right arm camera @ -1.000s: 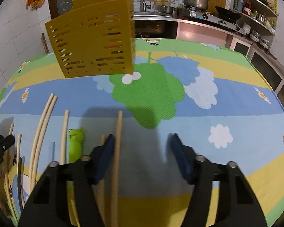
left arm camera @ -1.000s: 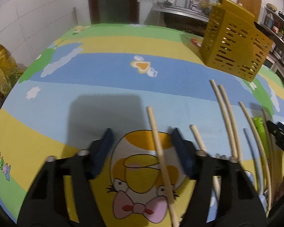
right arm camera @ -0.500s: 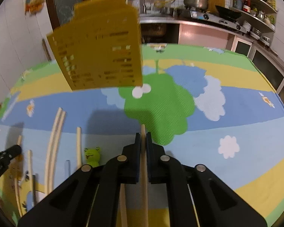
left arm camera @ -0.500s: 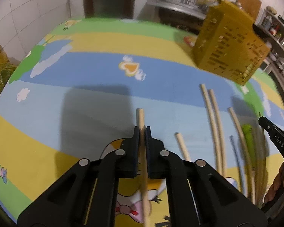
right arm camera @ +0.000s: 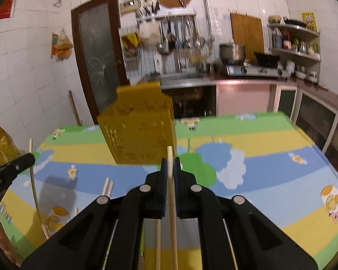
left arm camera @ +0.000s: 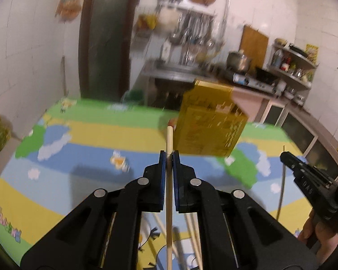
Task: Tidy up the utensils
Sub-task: 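Lift the left gripper's chopstick into the yellow caddy and open while the right gripper does likewise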
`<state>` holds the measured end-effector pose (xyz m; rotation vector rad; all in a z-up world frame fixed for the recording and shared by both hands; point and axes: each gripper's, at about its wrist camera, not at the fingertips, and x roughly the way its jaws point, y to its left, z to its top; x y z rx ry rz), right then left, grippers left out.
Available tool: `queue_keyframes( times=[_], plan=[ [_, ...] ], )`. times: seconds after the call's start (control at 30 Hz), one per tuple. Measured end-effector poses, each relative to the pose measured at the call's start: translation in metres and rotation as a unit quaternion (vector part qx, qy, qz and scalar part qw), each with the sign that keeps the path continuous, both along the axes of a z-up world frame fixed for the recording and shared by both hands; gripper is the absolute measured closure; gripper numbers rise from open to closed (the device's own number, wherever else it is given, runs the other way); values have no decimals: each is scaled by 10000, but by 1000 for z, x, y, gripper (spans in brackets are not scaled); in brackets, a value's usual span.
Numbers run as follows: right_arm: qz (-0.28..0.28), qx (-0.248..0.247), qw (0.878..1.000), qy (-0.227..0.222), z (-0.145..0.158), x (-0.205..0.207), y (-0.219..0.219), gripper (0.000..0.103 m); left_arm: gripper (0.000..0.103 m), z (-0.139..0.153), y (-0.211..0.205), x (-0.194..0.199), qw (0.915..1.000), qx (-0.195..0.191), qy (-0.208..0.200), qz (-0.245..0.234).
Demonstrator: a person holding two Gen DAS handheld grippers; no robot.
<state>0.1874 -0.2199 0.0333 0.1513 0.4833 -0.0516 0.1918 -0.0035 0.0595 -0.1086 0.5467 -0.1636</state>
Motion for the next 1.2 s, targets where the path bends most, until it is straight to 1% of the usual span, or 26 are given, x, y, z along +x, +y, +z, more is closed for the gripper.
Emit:
queue_keyframes(
  times=[0.07,0.23,0.33,0.4,0.47,0.57,0.7,0.8,0.87,0.9,0.93,1.0,1.07,1.2],
  plan=[
    [-14,-62,9998,-200,7,-5,2,97,98,7,-4,-4,9998,36,-183,-30],
    [-81,-222,9978,-622,14,-15,4,97,98,12,-13,-11,9990,100,-421,-100],
    [-75,-104,9968,-788,16,-21,2,97,98,19,-15,-15,9979,123,-620,-138],
    [-67,74,9955,-939,27,-23,-2,97,98,27,-15,-12,9970,119,-741,-188],
    [-33,207,9922,-1227,53,-18,-8,97,98,47,-17,-3,9952,67,-950,-239],
    [-2,225,9872,-1579,89,-1,-11,97,98,84,-24,18,9907,-25,-1343,-195],
    [-99,30,9781,-2077,133,43,-12,97,98,126,-35,53,9817,-178,-1896,-72],
    [-121,60,9735,-2281,151,70,-12,97,98,147,-43,80,9729,-358,-2282,-55],
    [-175,85,9711,-2380,159,95,-14,97,98,155,-49,102,9690,-484,-2423,-80],
    [-180,146,9709,-2382,160,108,-16,97,98,156,-52,113,9676,-534,-2467,-102],
    [-186,191,9711,-2373,160,116,-15,97,98,153,-57,128,9674,-501,-2481,-105],
    [-187,239,9728,-2297,153,136,-17,97,98,142,-64,152,9696,-398,-2413,-93],
    [-117,209,9760,-2165,136,155,-16,97,98,116,-70,181,9739,-352,-2240,-43],
    [39,126,9836,-1799,97,176,-11,97,98,73,-74,212,9804,-260,-1953,52]
  ],
)
